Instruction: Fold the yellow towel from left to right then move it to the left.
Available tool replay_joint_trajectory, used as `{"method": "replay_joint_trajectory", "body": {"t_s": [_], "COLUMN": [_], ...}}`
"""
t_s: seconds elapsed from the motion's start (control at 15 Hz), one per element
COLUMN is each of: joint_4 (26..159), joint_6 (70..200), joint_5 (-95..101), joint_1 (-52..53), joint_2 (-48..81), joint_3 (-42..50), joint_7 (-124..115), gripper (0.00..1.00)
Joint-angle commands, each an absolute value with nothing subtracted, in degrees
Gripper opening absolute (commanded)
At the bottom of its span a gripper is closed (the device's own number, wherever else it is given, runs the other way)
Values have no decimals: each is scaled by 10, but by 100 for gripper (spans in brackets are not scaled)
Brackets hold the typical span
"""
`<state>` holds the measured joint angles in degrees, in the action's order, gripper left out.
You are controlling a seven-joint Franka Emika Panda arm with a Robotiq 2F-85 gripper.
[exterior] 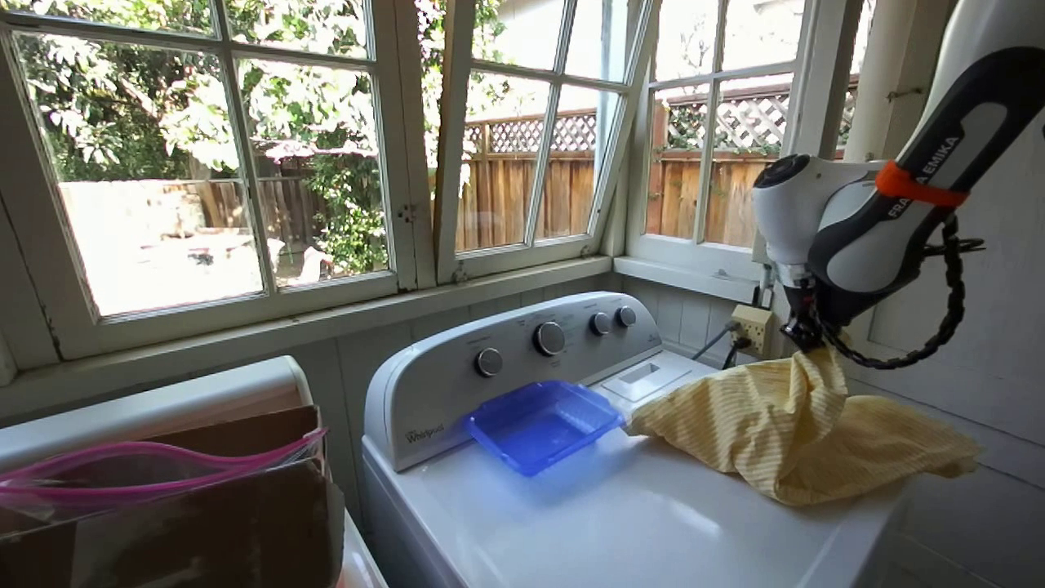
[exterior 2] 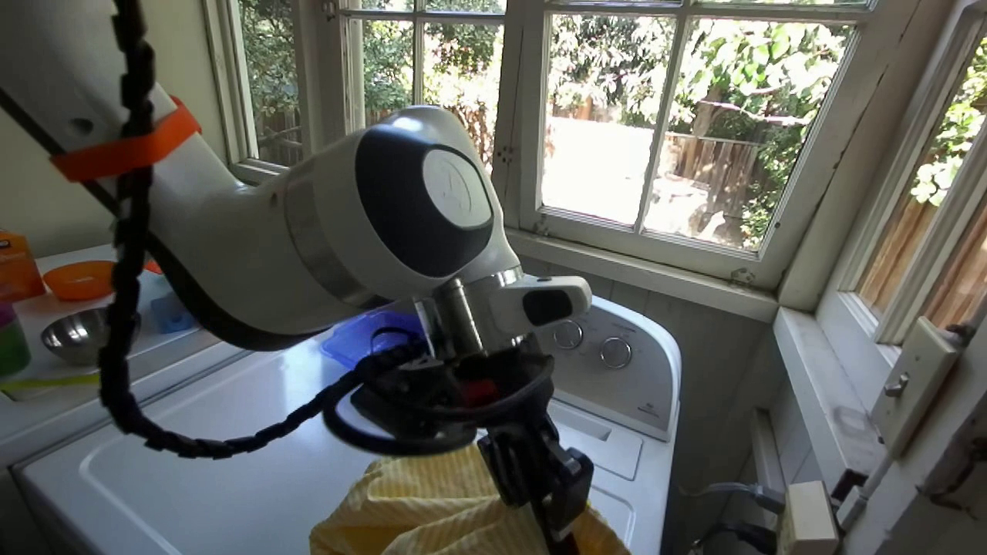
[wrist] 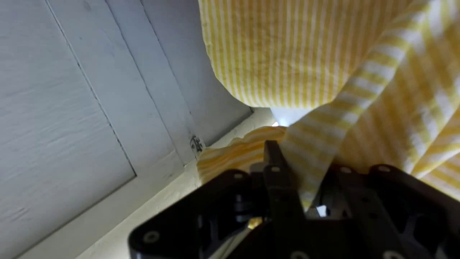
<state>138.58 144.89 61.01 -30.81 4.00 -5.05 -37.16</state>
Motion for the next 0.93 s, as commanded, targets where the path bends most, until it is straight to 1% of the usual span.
{"method": "replay_joint_trajectory", "body": {"t_s": [0.0,0.13,0.27,0.47,0.67,0.87], "joint_4": [1388,1388,1373,1356,1362,1373], "joint_6": [1438,1437,1428,1424,1359,1294], "joint_5": [543,555,667,777,854,841], "joint_1": [-226,-196,-166,-150,-135,-126], "joint_2": [64,73,85,96,121,153], "joint_3": [32,61,94,120,122,109], "joint_7": [-332,-360,-473,-592,-708,-752], "gripper": [2,2,2,2,2,2]}}
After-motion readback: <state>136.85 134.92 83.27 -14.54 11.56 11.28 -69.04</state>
